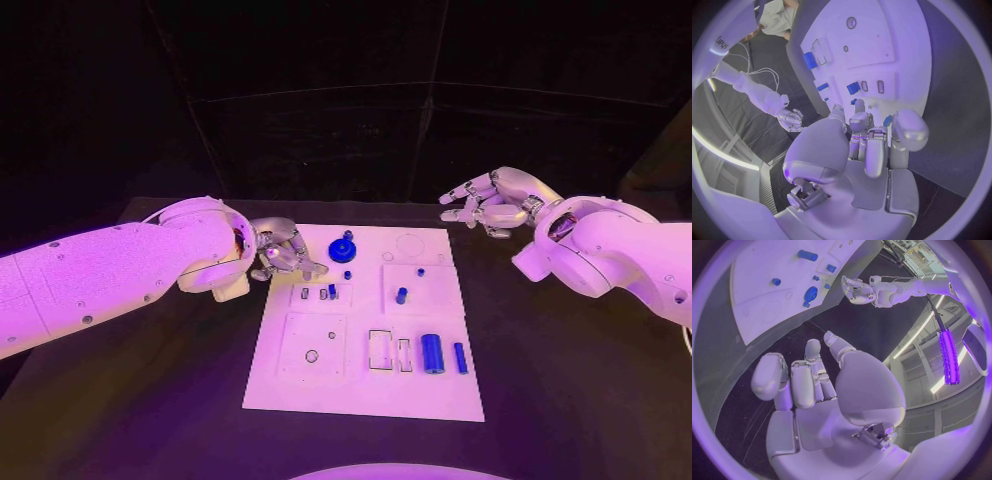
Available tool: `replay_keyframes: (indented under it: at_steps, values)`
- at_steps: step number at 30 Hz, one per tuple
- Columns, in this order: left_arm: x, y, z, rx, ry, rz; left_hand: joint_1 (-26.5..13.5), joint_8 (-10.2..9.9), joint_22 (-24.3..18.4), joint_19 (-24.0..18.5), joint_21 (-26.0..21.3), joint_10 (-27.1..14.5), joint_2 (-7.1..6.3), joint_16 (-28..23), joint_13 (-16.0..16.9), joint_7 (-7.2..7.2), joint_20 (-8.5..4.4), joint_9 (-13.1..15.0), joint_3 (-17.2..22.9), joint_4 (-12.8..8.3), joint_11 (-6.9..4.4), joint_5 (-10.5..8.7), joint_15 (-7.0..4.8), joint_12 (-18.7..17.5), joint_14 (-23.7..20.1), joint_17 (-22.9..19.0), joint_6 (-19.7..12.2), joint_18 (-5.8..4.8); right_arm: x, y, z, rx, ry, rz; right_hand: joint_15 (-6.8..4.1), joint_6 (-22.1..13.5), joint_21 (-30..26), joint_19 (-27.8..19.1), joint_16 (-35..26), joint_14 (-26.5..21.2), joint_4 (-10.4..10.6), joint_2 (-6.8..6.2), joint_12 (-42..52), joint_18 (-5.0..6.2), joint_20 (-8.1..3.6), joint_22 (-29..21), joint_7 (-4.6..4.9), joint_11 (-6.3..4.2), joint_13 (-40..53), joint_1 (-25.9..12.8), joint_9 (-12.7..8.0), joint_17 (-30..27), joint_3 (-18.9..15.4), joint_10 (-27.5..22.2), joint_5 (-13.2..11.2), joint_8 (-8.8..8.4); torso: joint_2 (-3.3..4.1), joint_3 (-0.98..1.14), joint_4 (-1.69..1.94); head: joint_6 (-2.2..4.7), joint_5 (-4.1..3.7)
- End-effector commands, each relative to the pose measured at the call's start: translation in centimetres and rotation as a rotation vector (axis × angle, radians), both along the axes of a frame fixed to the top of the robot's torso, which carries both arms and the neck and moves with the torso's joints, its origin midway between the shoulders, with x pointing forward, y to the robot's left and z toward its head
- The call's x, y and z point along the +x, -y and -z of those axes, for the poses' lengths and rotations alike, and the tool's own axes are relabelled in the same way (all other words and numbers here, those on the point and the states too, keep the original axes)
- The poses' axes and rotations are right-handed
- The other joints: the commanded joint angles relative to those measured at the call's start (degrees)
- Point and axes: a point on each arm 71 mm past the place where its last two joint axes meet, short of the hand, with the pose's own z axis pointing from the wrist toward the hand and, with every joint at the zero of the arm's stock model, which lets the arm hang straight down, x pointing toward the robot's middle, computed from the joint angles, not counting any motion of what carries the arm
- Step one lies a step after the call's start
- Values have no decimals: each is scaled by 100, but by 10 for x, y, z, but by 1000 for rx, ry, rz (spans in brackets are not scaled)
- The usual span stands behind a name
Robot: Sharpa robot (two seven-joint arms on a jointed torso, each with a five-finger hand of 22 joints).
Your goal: Assemble the parts on the task board
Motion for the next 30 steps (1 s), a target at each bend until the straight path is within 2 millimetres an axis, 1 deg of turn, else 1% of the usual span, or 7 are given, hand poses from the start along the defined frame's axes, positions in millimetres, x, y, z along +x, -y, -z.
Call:
replay_keyframes:
  at_steps: [1,7,12,14,17,27,30]
  values:
    - [4,-4,-1,224,8,-25,-29,128,107,93,61,20,65,91,98,-21,-18,137,-110,41,-43,-9,-51,113,602,1492,-71,-36,4,2,-2,26,1,6,8,33,-43,-41,-34,194,-44,13,7,16,7,-15,-7,-5,-14,55,6,-18,-1,-19,36,18,-8,3,-12,-9,7]
    - [11,14,-3,256,15,-32,-392,419,421,236,232,137,28,101,310,-85,-58,425,-456,86,-93,-25,-101,332,606,1506,-110,-94,7,0,-2,12,2,5,8,30,-62,-56,-62,185,-44,13,-25,24,7,-56,-6,-3,-53,55,6,-58,-3,-42,46,20,-3,-2,19,-25,-8]
    - [15,28,-4,247,29,-37,-536,561,583,293,321,200,18,101,429,-121,-95,582,-647,87,-127,-36,-128,447,606,1506,-153,-121,9,-2,-1,2,1,3,8,28,-66,-58,-70,182,-40,14,-30,25,7,-63,-5,-2,-58,50,5,-68,-6,-46,50,21,2,-2,-6,-29,35]
    - [16,32,-4,246,26,-33,-550,592,617,304,340,211,32,101,449,-128,-102,620,-679,84,-134,-35,-134,468,606,1506,-166,-127,10,-2,-1,-2,1,3,9,25,-69,-60,-78,180,-35,14,-34,25,7,-66,-4,-1,-65,42,4,-78,-11,-49,56,23,0,-2,-16,-38,33]
    - [16,36,0,260,15,-22,-550,607,638,310,351,215,41,101,457,-131,-105,638,-693,81,-136,-35,-136,475,606,1506,-174,-130,12,-2,0,-9,3,4,9,23,-72,-62,-81,179,-32,13,-31,25,7,-71,-4,0,-63,36,4,-81,-16,-48,58,25,-1,0,3,-48,1]
    - [16,47,9,300,-26,12,-505,638,634,309,347,196,70,101,437,-131,-109,686,-707,61,-137,-30,-138,460,606,1506,-211,-131,14,-5,1,-22,6,5,9,23,-72,-62,-81,179,-32,13,-31,25,7,-71,-4,0,-63,36,4,-81,-16,-48,58,25,0,-6,14,-76,12]
    - [16,50,10,307,-36,20,-491,645,640,309,349,192,78,101,434,-130,-109,698,-709,57,-136,-30,-137,458,606,1506,-221,-132,15,-5,1,-31,14,4,10,22,-72,-61,-85,178,-26,12,-31,25,7,-69,-4,1,-66,26,4,-85,-23,-48,62,28,1,-5,0,-93,22]
